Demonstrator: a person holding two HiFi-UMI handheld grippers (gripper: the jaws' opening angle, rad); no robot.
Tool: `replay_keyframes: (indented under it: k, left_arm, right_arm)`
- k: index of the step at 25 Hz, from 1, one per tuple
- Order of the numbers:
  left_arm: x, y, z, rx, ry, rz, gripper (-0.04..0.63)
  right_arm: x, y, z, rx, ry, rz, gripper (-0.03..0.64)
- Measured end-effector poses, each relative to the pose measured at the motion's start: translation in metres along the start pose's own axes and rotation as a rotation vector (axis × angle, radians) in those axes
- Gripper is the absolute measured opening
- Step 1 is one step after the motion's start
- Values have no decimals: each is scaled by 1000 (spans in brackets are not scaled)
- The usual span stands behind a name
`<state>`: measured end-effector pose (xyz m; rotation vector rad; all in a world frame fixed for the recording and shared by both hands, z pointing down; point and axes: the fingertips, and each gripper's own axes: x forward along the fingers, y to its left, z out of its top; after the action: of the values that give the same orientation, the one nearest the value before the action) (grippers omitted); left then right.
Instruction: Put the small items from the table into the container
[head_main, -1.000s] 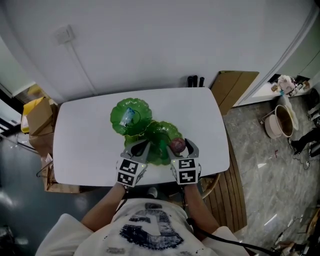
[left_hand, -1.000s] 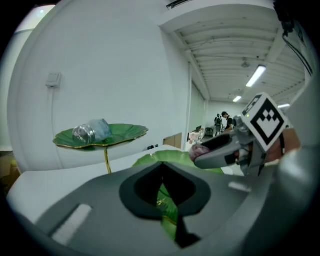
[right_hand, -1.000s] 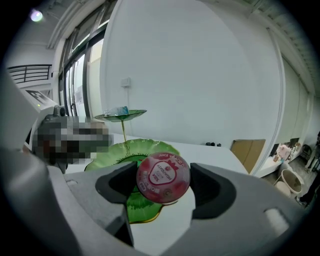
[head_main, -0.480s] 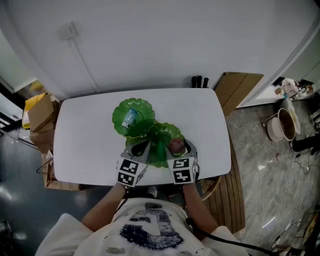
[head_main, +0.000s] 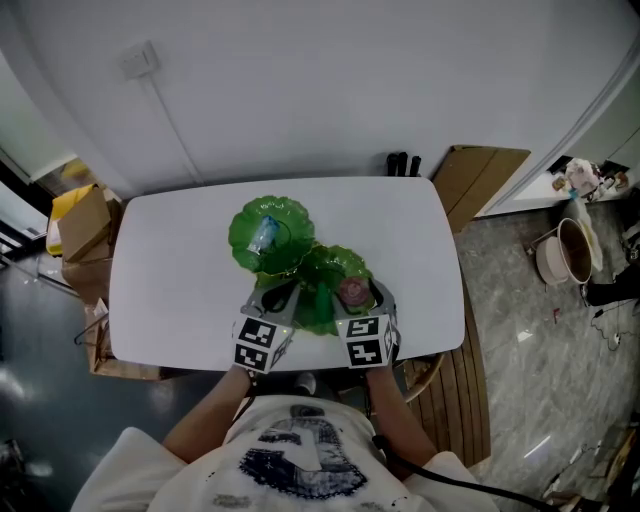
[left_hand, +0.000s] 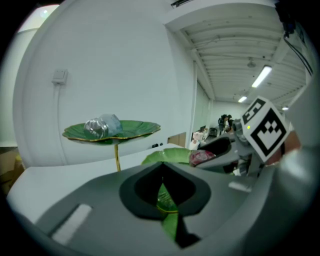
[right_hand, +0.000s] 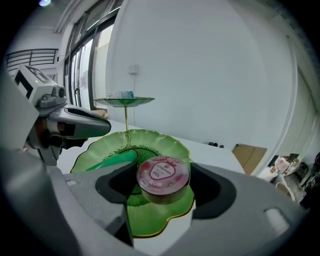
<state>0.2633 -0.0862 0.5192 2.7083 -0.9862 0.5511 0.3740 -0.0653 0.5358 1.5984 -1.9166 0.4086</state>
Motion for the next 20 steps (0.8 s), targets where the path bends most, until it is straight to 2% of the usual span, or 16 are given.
replay_keyframes:
  k: [10,20]
  left_arm:
    - [-14,9,-4,-3,-11,-1,-9]
    - [-36,19,2,-19,-45,-16,-9]
  right_arm:
    - [-10,1,9,28,-33,-40,327]
    - [-24,4,10,122,-57,-113,327]
